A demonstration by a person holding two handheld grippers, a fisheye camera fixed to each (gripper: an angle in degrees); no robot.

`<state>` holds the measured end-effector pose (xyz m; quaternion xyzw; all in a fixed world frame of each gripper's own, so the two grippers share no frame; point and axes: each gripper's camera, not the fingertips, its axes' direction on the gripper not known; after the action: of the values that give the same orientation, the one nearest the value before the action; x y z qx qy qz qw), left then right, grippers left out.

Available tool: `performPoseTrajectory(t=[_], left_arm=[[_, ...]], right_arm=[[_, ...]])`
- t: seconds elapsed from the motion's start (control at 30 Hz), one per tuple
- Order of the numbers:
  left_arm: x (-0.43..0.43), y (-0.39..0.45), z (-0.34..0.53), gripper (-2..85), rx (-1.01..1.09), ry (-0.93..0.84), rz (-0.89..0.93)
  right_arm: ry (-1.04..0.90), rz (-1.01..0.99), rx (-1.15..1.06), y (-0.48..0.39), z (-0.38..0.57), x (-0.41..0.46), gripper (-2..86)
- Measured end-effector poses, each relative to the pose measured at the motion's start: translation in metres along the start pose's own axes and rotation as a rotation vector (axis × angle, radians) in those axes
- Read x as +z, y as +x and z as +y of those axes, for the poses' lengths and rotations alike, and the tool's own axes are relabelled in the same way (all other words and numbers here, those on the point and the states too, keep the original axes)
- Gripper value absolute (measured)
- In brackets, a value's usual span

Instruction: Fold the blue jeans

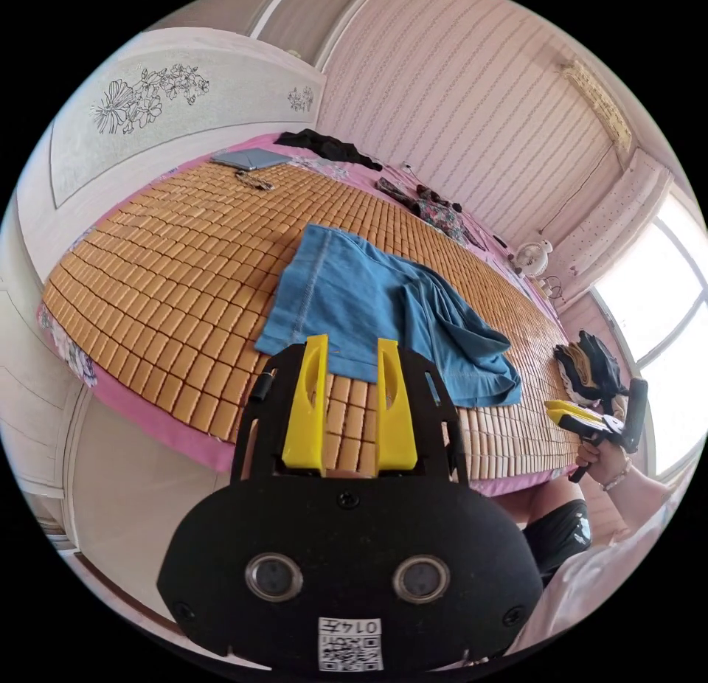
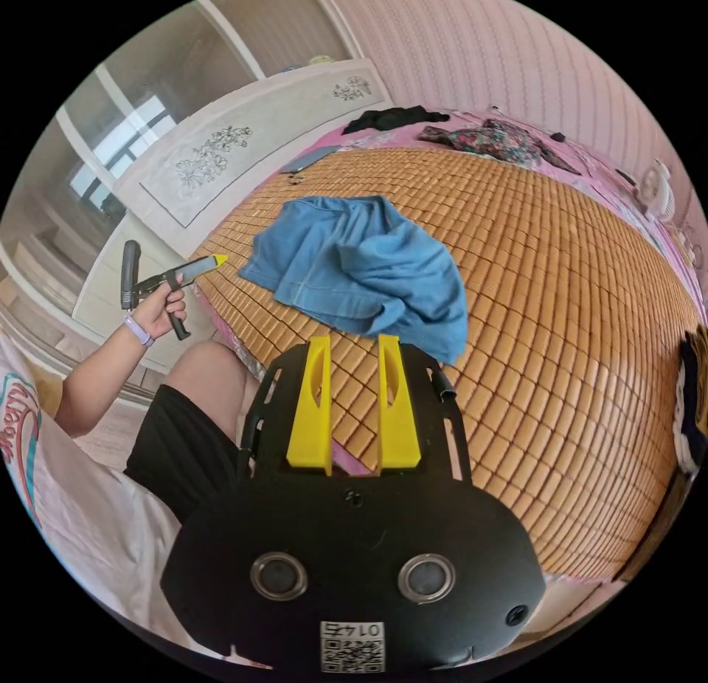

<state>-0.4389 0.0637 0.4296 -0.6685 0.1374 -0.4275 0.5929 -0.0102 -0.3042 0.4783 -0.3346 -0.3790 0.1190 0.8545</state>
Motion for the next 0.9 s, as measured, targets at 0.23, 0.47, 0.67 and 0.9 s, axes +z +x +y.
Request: performPoseTrajectory(t=[0.23, 0.47, 0.67, 0.9], left_arm=[[0.067, -0.005, -0.044, 10.9, -0.062, -0.026, -0.041], [0.102, 0.009, -0.033, 5.9, -0.024, -0.075, -0.164], [0.087, 0.005, -0.020, -0.4, -0.049, -0.047, -0.095], [0.037, 0.048, -0.005, -0.6, 0.057, 0.152, 0.108]], right_arm=[[-0.040, -0.089, -0.124, -0.025, -0.076, 0.064, 9.6], [-0.197, 0.070, -0.264, -0.031, -0.086, 0.134, 7.8], [-0.170, 0.004, -0.183, -0.011, -0.079, 0.114, 4.4], [0.023, -0.384, 0.192, 0.066, -0.061, 0.040, 9.4]])
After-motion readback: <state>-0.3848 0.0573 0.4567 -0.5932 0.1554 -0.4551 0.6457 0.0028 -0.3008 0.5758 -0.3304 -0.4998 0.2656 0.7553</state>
